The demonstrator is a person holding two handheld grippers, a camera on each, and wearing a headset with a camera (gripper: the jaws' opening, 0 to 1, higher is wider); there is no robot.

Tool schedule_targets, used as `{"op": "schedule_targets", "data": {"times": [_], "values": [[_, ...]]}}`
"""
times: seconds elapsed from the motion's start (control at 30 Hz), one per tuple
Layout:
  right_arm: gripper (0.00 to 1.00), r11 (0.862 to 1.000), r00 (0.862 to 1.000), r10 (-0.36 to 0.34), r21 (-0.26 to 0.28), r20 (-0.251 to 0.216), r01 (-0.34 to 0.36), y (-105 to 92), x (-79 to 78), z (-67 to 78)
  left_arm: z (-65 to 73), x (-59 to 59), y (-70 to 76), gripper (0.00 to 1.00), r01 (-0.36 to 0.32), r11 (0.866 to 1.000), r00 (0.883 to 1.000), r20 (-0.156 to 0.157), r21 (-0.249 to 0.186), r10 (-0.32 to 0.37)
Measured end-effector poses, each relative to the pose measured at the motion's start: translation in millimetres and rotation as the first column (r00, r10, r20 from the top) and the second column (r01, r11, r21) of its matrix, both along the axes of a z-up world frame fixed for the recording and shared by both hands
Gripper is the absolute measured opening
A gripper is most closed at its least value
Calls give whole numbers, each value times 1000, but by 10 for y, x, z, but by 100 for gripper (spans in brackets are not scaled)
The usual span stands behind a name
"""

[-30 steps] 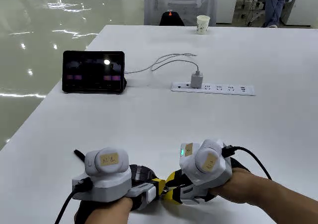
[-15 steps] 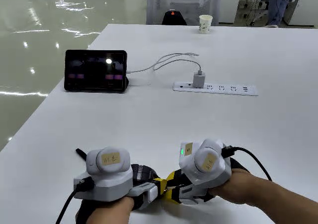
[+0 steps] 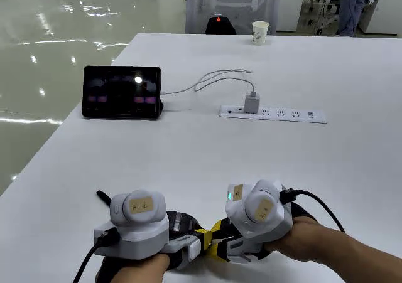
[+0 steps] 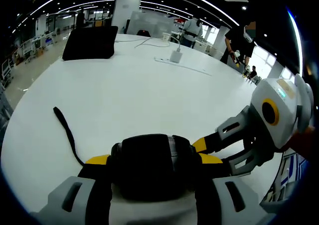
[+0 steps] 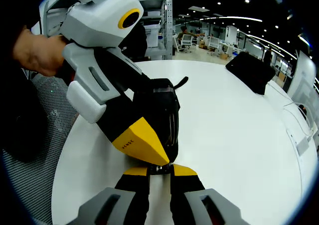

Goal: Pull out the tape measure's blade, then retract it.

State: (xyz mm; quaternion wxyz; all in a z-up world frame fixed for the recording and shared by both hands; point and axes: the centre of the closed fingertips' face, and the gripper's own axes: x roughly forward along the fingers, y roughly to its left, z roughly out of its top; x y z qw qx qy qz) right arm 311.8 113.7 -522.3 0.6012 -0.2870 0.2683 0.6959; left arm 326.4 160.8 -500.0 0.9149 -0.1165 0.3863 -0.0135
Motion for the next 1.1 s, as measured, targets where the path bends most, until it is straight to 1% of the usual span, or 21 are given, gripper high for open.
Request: {"op": "schedule_targets", "data": {"times": [0.37, 0.4, 0.5, 0.57, 0.63, 0.7, 0.8, 0.87, 0.97, 1.1], "values": [[13, 1000, 1000, -11, -13, -8, 11, -6, 1, -5, 0, -4, -1, 64, -3, 1000, 1000, -3, -5, 3], [13, 1000, 1000, -11, -14, -16, 11, -4, -6, -3, 0, -5, -1, 64, -2, 1000, 1000, -4, -5, 2], [20, 1000, 999, -27, -11, -19, 27, 3, 7, -1, 1, -4, 0, 64, -1, 1000, 1000, -3, -6, 1], [19, 999, 999, -40, -16, -8, 40, -7, 38, -3, 2, -4, -1, 64, 1, 1000, 1000, -3, -6, -1], [21, 999, 999, -45, -11, -8, 45, -19, 48, 8, 6, -5, -2, 64, 3, 1000, 1000, -3, -8, -3], [24, 999, 999, -50, -5, 2, 50, -36, 68, 24, 13, -6, 1, 64, 4, 1000, 1000, -2, -8, -4], [27, 998, 998, -70, 10, 6, 70, -69, 98, 62, 27, -11, 2, 63, 12, 1000, 1000, 2, 1, -12], [29, 997, 997, -78, 7, 9, 78, -97, 104, 66, 28, -21, 6, 63, 20, 1000, 1000, 1, 12, -20], [31, 995, 995, -96, 13, 11, 96, -159, 108, 85, 31, -50, 22, 65, 28, 999, 1000, -2, 21, -28], [33, 992, 992, -123, 18, 8, 123, -232, 109, 97, 63, -85, 21, 69, 38, 999, 999, 3, 22, -38]]}}
